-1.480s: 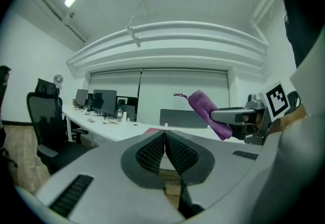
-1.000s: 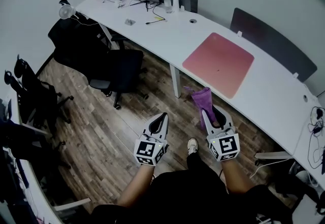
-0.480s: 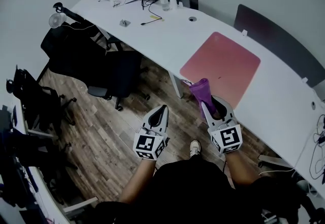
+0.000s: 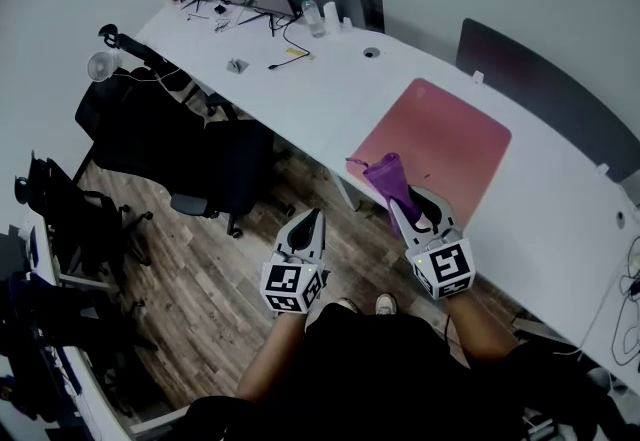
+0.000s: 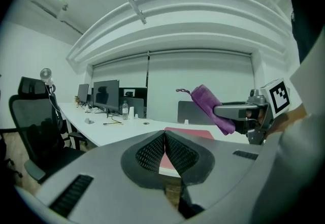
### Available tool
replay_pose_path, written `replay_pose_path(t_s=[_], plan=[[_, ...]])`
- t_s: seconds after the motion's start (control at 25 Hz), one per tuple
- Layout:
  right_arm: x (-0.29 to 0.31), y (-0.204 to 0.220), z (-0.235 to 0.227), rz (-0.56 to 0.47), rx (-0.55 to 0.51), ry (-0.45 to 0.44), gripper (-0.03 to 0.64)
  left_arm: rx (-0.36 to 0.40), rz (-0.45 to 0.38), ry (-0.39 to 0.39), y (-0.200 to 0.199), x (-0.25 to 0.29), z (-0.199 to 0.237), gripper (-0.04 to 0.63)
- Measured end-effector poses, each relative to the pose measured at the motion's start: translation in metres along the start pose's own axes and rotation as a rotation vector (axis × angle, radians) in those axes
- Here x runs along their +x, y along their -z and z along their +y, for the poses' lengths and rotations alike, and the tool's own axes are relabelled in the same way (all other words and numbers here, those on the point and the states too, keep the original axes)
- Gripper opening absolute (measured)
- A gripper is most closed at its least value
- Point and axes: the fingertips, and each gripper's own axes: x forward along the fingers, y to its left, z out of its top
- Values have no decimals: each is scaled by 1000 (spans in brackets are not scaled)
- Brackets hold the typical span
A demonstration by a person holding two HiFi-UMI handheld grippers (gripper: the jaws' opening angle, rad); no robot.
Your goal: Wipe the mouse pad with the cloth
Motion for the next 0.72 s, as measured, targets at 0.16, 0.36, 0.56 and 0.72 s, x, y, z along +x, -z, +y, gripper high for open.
replay_pose_path(t_s=[0.16,0.36,0.56,0.72], plan=[[10,-4,-15,-2,-13,6,120,8,-7,12,-8,19,6,21],[35,-3,-44,6,3,66,120,33,-15,48,-24,51,20,21],[70,-3,-65,21,15,130,120,47,-11,97,-39,84,49,21],[102,-6,-83,47,15,169,120,59,-3,151,-53,124,71,21]])
